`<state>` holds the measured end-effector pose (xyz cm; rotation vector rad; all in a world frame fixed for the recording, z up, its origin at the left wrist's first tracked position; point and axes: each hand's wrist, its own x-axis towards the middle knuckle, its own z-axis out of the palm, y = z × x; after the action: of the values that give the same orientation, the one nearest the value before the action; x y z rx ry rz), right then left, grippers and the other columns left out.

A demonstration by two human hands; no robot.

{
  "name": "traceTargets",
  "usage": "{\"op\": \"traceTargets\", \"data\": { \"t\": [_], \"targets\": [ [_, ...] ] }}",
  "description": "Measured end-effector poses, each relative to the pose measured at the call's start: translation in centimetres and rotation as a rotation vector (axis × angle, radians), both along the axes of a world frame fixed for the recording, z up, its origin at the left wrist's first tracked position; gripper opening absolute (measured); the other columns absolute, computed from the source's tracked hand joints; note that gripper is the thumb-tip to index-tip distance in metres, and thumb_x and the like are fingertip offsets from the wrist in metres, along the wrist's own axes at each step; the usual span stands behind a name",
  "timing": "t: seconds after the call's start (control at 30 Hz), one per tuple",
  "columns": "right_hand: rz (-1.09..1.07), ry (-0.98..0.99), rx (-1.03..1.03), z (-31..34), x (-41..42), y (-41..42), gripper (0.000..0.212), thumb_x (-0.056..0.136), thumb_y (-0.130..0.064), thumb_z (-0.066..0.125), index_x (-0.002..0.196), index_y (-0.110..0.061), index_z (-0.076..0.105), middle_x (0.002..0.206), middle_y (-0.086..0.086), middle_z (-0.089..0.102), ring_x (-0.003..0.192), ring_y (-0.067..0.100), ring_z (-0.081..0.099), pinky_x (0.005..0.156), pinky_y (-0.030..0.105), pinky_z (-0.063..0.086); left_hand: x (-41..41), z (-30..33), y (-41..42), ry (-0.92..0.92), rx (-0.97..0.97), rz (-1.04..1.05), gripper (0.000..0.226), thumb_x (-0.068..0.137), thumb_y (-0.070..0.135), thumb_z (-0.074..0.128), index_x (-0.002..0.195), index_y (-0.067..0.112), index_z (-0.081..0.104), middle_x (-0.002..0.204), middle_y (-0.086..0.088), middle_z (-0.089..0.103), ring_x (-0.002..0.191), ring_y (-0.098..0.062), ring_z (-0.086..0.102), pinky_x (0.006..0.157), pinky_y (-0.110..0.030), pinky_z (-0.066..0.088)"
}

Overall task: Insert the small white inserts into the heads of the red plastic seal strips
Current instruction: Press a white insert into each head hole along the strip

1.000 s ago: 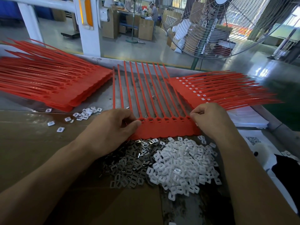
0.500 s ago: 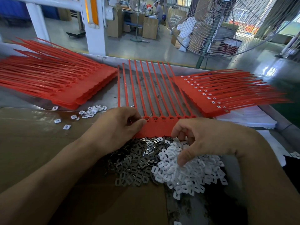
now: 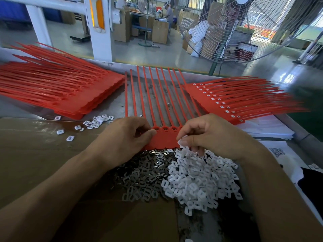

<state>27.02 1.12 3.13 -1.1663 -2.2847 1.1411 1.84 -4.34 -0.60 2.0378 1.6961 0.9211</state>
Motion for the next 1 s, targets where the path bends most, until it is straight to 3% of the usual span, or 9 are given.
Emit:
{"op": "traceTargets", "data": {
  "t": [0.17,0.33,0.47,0.7,0.87,1.0],
  "targets": [
    [-0.088,0.197,-0.096,-1.2,-2.1,-0.2,0.005,0.093,-0.014,0.076,0.092,-0.018,0.078,0.071,0.008,0.071,0.061,0.021,0.068,0.06,0.031,0.059,0.0,0.0,-0.1,-0.038,0.028,-0.031,0.012,0.091,0.043,0.064,0.084,0.033,0.066,0.083,0.026,0.066,0.075,0.005,0.063,0.061,-0.011,0.044],
    [-0.193,0.332,-0.209,-2.1,-3.4,-0.3,0.006,0.095,-0.017,0.074,0.093,-0.019,0.079,0.067,0.007,0.068,0.054,0.019,0.062,0.053,0.026,0.053,0.3,0.0,0.0,-0.112,0.088,-0.053,0.008,0.088,0.031,0.073,0.083,0.033,0.067,0.081,0.021,0.068,0.076,0.001,0.064,0.066,-0.011,0.047],
    [-0.182,0.384,-0.244,-2.5,-4.0,-0.4,0.007,0.096,-0.019,0.074,0.097,-0.016,0.08,0.079,0.005,0.073,0.058,0.014,0.06,0.049,0.023,0.049,0.7,0.1,-0.2,-0.166,0.145,-0.1,0.013,0.086,0.026,0.075,0.086,0.033,0.064,0.083,0.018,0.067,0.077,-0.004,0.065,0.064,-0.01,0.046],
    [-0.186,0.452,-0.313,-2.9,-4.5,-0.3,0.008,0.095,-0.021,0.074,0.095,-0.015,0.08,0.078,0.002,0.071,0.056,0.012,0.054,0.047,0.023,0.044,0.7,-0.2,0.1,-0.083,0.257,-0.065,0.023,0.084,0.02,0.079,0.092,0.032,0.061,0.08,0.015,0.064,0.08,-0.007,0.063,0.067,-0.013,0.046],
    [-0.185,0.476,-0.352,-3.3,-4.7,-0.2,0.012,0.089,-0.029,0.077,0.094,-0.019,0.081,0.08,0.004,0.071,0.054,0.013,0.053,0.046,0.022,0.043,0.6,0.2,-0.3,0.006,0.347,-0.098,0.013,0.087,0.029,0.074,0.094,0.031,0.063,0.088,0.015,0.061,0.079,-0.009,0.061,0.067,-0.027,0.051],
    [-0.196,0.508,-0.344,-3.5,-4.8,-0.2,0.015,0.091,-0.032,0.076,0.093,-0.018,0.081,0.08,0.007,0.07,0.054,0.015,0.05,0.045,0.023,0.041,0.8,0.4,-0.4,0.029,0.371,-0.06,0.006,0.089,0.033,0.069,0.089,0.029,0.064,0.085,0.014,0.06,0.079,-0.008,0.059,0.067,-0.028,0.049]
  ]
}}
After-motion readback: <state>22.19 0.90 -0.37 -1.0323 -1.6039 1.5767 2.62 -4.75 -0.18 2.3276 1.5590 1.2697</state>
